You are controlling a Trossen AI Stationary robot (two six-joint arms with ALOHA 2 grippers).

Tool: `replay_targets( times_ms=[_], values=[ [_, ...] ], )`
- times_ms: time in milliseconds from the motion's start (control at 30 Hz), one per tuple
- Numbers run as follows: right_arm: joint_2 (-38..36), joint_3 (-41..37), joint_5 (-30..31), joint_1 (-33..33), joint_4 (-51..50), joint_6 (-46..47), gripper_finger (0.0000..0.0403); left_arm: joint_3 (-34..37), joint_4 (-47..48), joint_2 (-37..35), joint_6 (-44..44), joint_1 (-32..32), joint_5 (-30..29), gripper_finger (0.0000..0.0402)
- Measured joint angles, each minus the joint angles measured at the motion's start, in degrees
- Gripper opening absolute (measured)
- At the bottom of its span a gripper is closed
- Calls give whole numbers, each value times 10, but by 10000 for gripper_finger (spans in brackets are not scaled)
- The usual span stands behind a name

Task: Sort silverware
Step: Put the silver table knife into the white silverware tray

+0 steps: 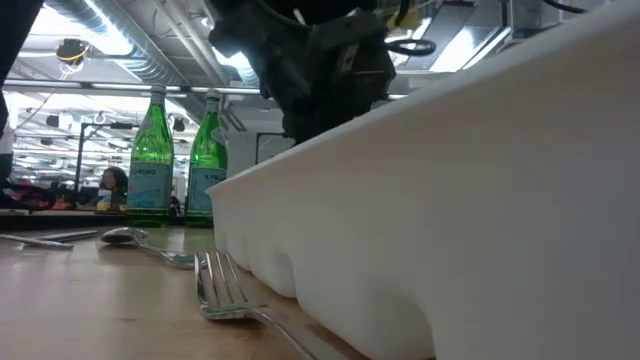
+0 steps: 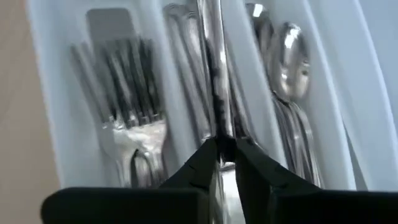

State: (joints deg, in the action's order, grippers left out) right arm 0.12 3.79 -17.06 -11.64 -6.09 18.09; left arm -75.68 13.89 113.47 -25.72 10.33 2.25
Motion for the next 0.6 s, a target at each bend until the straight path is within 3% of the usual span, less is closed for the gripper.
replay_targets(
  times_ms=[300, 400, 600],
  values=[
    [0, 0, 0, 0, 0, 0, 143, 1, 5, -4, -7, 0, 7, 109],
    [0, 0, 0, 0, 0, 0, 143, 1, 14, -8, -63, -8, 13, 114],
    [0, 0, 0, 0, 0, 0, 143, 1, 82, -43, -168, -49, 89, 103]
  ],
)
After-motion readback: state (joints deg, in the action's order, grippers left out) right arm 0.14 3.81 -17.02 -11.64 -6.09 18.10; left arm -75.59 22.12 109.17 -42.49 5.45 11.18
